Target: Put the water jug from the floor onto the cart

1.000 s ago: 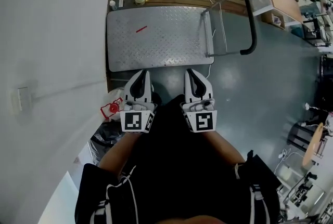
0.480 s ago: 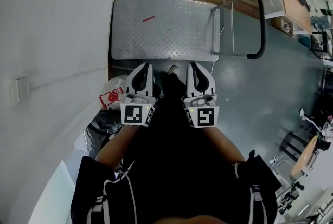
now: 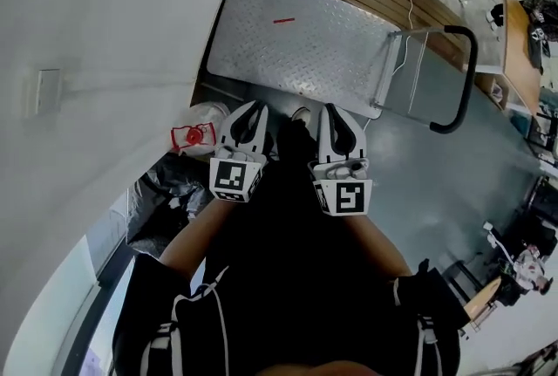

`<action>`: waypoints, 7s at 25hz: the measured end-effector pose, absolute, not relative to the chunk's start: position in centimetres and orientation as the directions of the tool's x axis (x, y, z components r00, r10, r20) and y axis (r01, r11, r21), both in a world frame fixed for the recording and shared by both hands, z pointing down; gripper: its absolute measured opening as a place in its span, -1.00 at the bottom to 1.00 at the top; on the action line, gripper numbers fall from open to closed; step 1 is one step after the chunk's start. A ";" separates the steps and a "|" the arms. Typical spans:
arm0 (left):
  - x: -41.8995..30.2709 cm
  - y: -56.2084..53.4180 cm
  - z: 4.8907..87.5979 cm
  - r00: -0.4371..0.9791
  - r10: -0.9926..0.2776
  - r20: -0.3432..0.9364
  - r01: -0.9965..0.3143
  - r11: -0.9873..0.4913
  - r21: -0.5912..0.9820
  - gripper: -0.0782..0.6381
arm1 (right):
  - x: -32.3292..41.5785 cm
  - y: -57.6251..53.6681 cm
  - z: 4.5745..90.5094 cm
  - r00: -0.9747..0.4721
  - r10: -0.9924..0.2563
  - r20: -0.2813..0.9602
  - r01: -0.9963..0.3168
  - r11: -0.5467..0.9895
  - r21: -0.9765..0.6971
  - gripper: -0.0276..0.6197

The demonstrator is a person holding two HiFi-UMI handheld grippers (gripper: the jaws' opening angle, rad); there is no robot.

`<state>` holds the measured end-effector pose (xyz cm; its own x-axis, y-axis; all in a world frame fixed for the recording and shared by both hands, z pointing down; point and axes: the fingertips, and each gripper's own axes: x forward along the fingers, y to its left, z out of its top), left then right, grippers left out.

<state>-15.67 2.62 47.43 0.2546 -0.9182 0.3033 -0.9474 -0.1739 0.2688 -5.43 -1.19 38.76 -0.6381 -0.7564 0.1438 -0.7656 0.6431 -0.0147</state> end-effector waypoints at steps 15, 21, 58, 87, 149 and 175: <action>-26.6 13.0 65.6 0.076 -0.762 0.643 -0.941 0.159 0.299 -0.36 | -16.3 1.9 39.1 -0.803 -0.579 0.140 -0.582 0.813 0.022 -0.86; -29.5 16.8 73.6 0.044 -0.678 0.733 -0.903 0.288 0.320 -0.34 | -19.1 3.6 41.4 -0.826 -0.542 0.151 -0.543 0.839 0.039 -0.86; -30.8 24.5 102.4 0.199 -0.233 0.952 -0.861 0.422 0.284 -0.31 | -19.7 4.7 52.9 -0.831 -0.444 0.336 -0.458 0.888 0.039 -0.86; -29.9 20.8 84.5 0.229 -0.371 0.900 -0.817 0.430 0.385 -0.58 | -14.9 0.9 41.8 -0.765 -0.618 0.183 -0.633 0.774 -0.030 -0.86; -5.0 -27.1 75.6 0.207 -0.406 0.890 -0.957 0.105 0.271 -0.70 | 17.3 -26.6 44.8 -0.519 -0.836 0.179 -0.850 0.482 -0.214 -0.86; 2.4 -26.9 72.9 0.406 -0.480 0.778 -0.908 -0.115 0.403 -0.73 | 17.0 -22.7 43.0 -0.501 -0.852 0.151 -0.864 0.480 -0.154 -0.86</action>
